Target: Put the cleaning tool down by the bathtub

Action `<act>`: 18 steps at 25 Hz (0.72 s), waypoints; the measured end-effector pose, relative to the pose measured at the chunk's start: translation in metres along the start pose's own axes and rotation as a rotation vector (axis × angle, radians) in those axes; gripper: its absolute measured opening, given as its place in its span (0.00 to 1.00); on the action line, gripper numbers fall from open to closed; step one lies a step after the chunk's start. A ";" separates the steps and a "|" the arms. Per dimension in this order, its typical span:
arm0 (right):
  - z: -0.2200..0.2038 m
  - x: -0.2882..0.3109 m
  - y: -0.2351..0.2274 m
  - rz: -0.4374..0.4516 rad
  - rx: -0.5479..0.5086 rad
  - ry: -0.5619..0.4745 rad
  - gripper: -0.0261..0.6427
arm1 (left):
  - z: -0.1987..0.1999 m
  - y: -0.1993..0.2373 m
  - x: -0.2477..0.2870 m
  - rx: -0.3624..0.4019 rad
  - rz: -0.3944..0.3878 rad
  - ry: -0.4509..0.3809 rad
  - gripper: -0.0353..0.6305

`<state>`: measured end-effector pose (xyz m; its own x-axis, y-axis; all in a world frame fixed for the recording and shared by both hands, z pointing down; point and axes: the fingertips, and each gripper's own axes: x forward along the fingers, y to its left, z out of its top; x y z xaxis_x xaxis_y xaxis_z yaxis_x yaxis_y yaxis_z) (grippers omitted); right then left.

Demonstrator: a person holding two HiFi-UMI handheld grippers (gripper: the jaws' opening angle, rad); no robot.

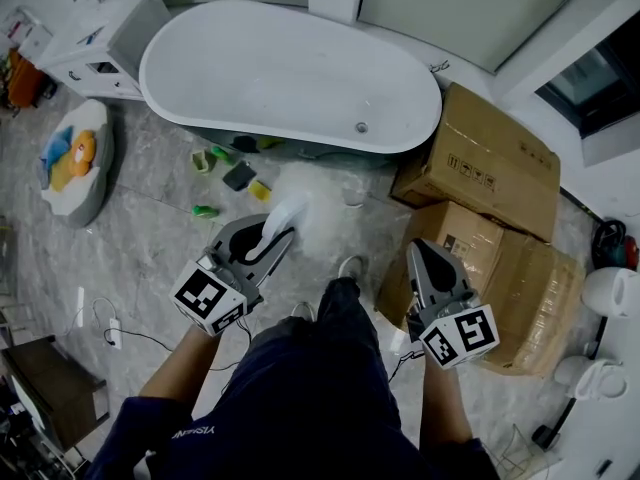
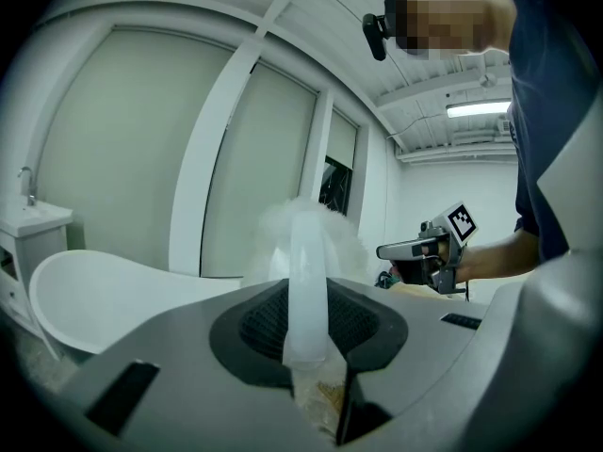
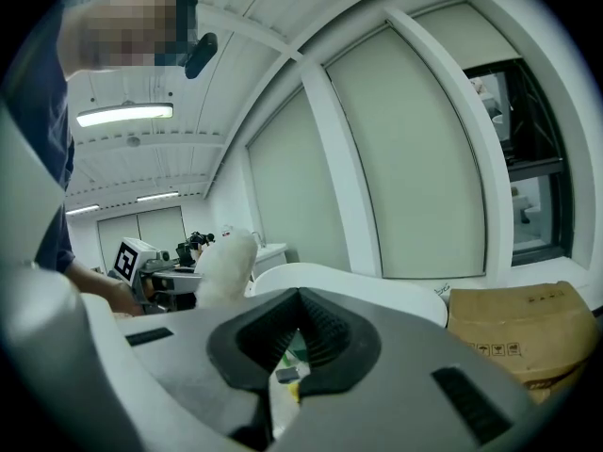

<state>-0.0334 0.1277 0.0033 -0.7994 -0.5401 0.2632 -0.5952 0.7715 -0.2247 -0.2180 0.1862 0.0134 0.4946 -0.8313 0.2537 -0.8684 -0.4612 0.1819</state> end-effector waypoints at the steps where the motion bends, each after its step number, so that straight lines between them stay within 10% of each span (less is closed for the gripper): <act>1: 0.001 0.004 -0.010 0.002 0.004 0.003 0.04 | 0.000 0.002 0.010 -0.003 0.002 0.010 0.21; 18: -0.029 0.069 -0.218 -0.051 0.089 0.040 0.04 | -0.038 0.028 0.235 0.026 -0.045 0.248 0.21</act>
<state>0.0431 -0.0678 0.0979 -0.7650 -0.5629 0.3129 -0.6415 0.7094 -0.2921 -0.1246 -0.0099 0.1140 0.5231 -0.7095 0.4722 -0.8444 -0.5067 0.1742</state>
